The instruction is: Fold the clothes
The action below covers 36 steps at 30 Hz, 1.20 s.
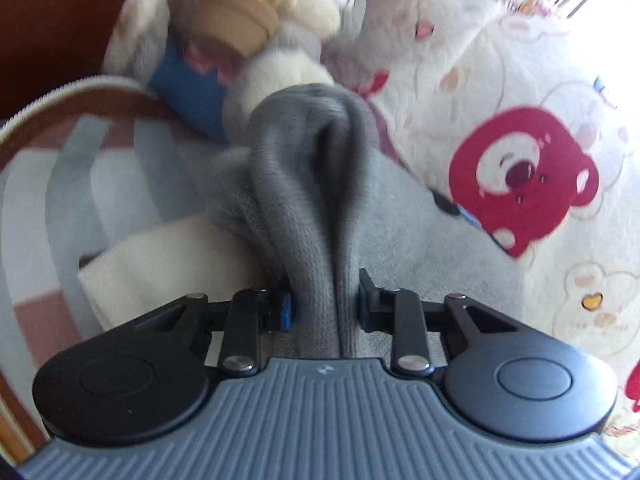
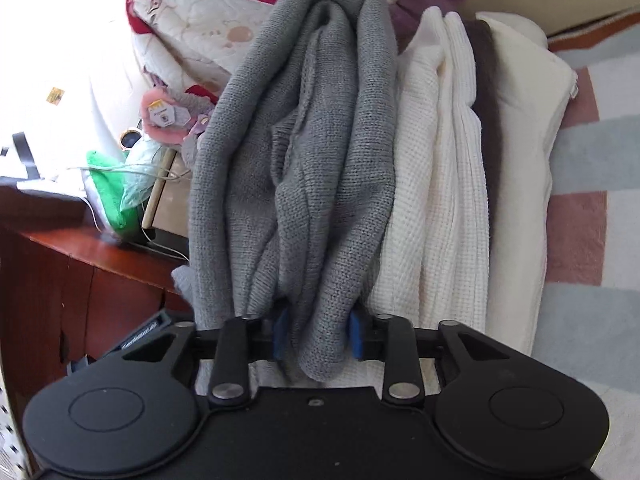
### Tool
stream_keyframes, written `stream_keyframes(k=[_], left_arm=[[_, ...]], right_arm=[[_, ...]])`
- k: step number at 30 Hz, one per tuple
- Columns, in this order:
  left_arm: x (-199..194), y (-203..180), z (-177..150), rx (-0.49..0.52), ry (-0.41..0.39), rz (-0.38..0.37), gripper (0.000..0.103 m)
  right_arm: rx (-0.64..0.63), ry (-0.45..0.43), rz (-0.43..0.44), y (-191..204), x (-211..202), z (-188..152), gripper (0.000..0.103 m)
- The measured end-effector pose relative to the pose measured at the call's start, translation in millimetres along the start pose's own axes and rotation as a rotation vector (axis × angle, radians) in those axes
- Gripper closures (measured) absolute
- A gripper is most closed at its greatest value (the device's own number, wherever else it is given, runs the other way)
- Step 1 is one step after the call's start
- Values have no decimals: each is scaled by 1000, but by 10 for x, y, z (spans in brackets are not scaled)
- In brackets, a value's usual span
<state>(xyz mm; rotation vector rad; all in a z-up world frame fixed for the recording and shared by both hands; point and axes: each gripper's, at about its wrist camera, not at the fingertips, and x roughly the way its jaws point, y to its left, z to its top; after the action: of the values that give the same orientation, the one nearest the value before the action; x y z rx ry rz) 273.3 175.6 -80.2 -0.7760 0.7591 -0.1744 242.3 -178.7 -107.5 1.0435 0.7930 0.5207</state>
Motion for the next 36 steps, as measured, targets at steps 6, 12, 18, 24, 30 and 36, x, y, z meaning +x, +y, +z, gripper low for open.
stream_keyframes(k=[6, 12, 18, 24, 30, 36], left_arm=[[-169, -132, 1, -341, 100, -236, 79], [-349, -37, -247, -543, 108, -347, 79], [-218, 346, -940, -635, 27, -230, 74], [-411, 460, -998, -427, 7, -151, 53], [-1109, 222, -871, 82, -245, 112, 48], [-1195, -41, -356, 337, -460, 125, 38]], right_arm=[[213, 17, 181, -334, -122, -32, 87], [81, 149, 266, -199, -308, 86, 90], [45, 171, 53, -355, -161, -65, 90], [-361, 108, -69, 58, -434, -440, 69], [-911, 53, -227, 731, -545, -1215, 49], [-1604, -216, -545, 988, -113, -2132, 18]])
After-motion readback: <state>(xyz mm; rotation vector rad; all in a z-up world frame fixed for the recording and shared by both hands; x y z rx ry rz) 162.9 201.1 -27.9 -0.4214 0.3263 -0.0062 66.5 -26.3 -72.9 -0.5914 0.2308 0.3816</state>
